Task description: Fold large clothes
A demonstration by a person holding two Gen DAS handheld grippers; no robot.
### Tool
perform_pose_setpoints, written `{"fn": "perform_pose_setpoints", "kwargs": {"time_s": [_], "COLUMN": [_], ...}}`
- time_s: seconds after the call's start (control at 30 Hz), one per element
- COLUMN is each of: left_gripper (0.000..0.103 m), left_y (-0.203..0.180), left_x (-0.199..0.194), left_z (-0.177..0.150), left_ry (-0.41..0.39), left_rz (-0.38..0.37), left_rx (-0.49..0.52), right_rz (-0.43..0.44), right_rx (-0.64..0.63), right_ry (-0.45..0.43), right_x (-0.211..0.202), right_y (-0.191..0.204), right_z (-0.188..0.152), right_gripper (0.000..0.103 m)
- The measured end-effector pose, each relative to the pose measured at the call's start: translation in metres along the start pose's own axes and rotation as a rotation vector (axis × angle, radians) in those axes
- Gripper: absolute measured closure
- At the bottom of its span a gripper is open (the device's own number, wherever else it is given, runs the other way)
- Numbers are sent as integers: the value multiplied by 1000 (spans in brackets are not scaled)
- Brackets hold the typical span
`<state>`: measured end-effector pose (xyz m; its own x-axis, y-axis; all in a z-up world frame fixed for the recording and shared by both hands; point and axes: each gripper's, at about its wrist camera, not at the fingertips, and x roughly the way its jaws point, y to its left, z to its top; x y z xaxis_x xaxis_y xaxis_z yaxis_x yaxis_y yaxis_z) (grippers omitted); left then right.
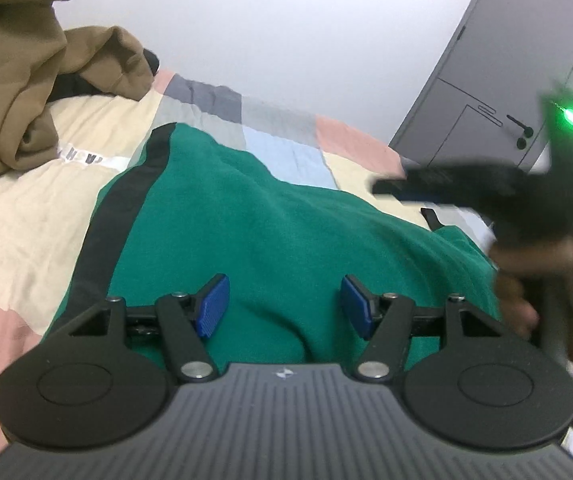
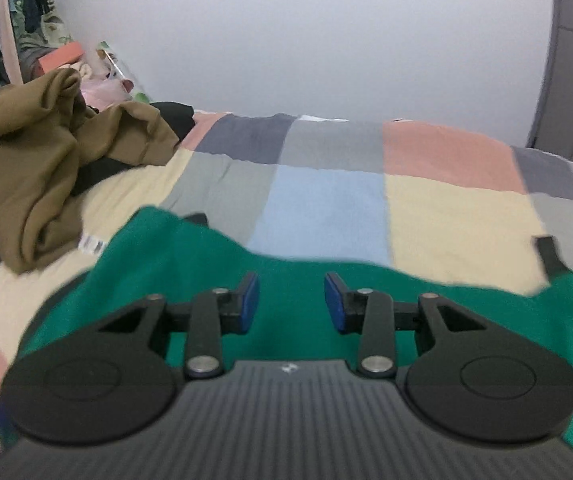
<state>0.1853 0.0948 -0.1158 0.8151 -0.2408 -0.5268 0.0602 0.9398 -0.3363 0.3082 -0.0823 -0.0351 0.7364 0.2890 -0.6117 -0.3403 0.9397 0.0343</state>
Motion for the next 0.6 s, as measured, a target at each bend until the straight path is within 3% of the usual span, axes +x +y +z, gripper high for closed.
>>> {"fn": "perform_pose_setpoints", "kwargs": {"time_s": [0.27, 0.43, 0.6], "left_gripper": [36, 36, 36], "left_y": [-12, -13, -15], "left_x": [8, 15, 25], "left_z": [-7, -14, -19], "left_ry": [17, 43, 64], "left_rz": [33, 51, 81], "left_rx": [73, 94, 108], "right_rz": [-42, -27, -24], "right_rx": [61, 15, 9], "right_ry": [-28, -69, -55], "right_x": [-74, -77, -60], "right_y": [-33, -37, -34], "right_z": [-70, -98, -109], "right_gripper": [65, 65, 66]}}
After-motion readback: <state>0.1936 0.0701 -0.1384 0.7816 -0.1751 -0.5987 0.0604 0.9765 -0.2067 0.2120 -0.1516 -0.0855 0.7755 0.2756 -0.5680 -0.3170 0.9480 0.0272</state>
